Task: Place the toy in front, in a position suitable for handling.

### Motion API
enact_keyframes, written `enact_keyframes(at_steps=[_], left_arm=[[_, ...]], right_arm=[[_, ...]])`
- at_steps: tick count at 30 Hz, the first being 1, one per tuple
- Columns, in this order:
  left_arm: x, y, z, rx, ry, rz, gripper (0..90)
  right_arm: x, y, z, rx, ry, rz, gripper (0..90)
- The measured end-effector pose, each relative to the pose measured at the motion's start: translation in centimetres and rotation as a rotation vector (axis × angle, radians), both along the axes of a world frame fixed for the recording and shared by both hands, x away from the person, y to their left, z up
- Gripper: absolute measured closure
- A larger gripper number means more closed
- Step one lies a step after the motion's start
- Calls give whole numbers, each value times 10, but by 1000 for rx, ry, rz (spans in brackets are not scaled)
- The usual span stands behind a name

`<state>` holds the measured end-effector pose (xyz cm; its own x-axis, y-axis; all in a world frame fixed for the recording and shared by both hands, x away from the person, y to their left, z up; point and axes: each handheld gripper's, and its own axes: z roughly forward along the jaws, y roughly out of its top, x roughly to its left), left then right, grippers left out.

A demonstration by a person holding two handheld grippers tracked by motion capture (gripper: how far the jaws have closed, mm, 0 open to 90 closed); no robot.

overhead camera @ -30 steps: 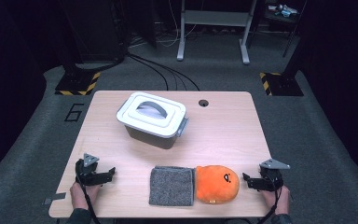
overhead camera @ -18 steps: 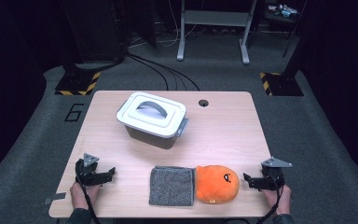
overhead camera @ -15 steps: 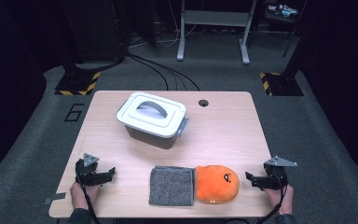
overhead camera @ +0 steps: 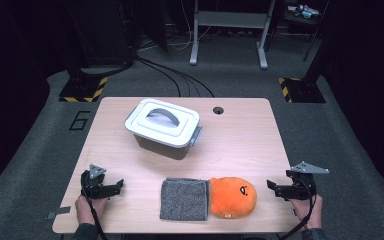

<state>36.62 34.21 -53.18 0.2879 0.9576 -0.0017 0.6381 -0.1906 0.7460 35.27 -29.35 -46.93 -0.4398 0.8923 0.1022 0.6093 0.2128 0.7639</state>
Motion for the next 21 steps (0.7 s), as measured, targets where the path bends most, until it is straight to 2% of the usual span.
enact_keyframes(at_steps=[5,10,13,17,20,21], left_arm=[[0,0,0,0,0,0,103],[0,0,0,-1,1,1,103],[0,0,0,-2,6,-2,103],[0,0,0,1,0,1,103],[0,0,0,-2,5,-3,103],[0,0,0,-2,5,-3,103]], right_arm=[[-6,7,17,10,-19,32,80],[-10,19,29,15,-16,73,79],[-13,27,33,31,-16,98,77],[-17,39,38,27,-17,140,77],[-18,46,38,26,-8,162,77],[-19,56,35,25,-6,193,76]])
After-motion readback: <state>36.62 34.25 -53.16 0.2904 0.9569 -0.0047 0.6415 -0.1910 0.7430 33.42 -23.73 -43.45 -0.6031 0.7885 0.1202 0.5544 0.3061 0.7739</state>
